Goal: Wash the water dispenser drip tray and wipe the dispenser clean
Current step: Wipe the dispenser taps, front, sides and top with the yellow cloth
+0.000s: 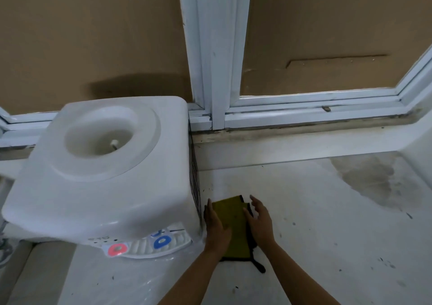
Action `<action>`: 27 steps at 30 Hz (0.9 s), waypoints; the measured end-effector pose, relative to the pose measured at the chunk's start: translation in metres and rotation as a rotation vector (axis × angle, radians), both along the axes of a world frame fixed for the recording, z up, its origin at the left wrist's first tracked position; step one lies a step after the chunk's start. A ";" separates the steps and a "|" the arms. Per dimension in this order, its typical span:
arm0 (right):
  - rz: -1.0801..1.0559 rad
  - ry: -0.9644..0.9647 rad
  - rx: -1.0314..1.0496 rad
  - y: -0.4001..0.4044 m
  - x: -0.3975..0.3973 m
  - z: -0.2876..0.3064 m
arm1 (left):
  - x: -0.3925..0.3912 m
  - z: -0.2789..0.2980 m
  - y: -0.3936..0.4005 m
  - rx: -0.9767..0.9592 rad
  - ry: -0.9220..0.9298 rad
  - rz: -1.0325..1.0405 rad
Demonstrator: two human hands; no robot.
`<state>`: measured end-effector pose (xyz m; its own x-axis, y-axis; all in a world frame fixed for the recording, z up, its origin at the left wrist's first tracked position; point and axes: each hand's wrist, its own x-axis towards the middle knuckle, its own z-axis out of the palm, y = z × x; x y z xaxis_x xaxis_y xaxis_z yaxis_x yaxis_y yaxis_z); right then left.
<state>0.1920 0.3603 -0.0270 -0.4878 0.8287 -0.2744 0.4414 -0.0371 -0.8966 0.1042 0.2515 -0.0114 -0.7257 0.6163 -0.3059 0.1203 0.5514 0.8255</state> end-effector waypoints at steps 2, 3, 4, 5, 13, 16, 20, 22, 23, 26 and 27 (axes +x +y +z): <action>0.032 -0.117 0.229 -0.004 0.004 -0.009 | 0.001 -0.011 -0.004 -0.037 0.120 -0.103; 0.071 -0.152 0.344 -0.009 0.008 -0.015 | 0.003 -0.015 -0.009 -0.071 0.192 -0.174; 0.134 -0.200 0.453 -0.015 0.011 -0.022 | 0.006 -0.018 -0.015 -0.076 0.285 -0.226; 0.206 -0.262 0.551 -0.021 0.015 -0.030 | 0.007 -0.023 -0.021 -0.110 0.333 -0.299; 0.618 -0.725 0.603 -0.025 0.005 -0.029 | -0.011 -0.036 -0.013 -0.502 0.437 -0.512; 0.680 -0.768 0.509 -0.019 -0.005 -0.012 | -0.013 -0.014 -0.002 -0.560 0.407 -0.548; 0.584 -0.723 0.455 -0.014 -0.007 0.011 | -0.007 0.011 -0.003 -0.413 0.351 -0.463; 0.527 -0.685 0.503 -0.011 -0.003 0.030 | -0.004 0.029 -0.006 -0.297 0.343 -0.421; 0.506 -0.674 0.537 -0.011 -0.001 0.040 | -0.004 0.037 -0.006 -0.226 0.349 -0.396; 0.410 -0.594 0.643 -0.008 0.003 0.074 | 0.002 0.079 -0.002 -0.065 0.347 -0.345; 0.356 -0.540 0.701 -0.005 0.005 0.081 | 0.004 0.090 0.000 0.012 0.366 -0.318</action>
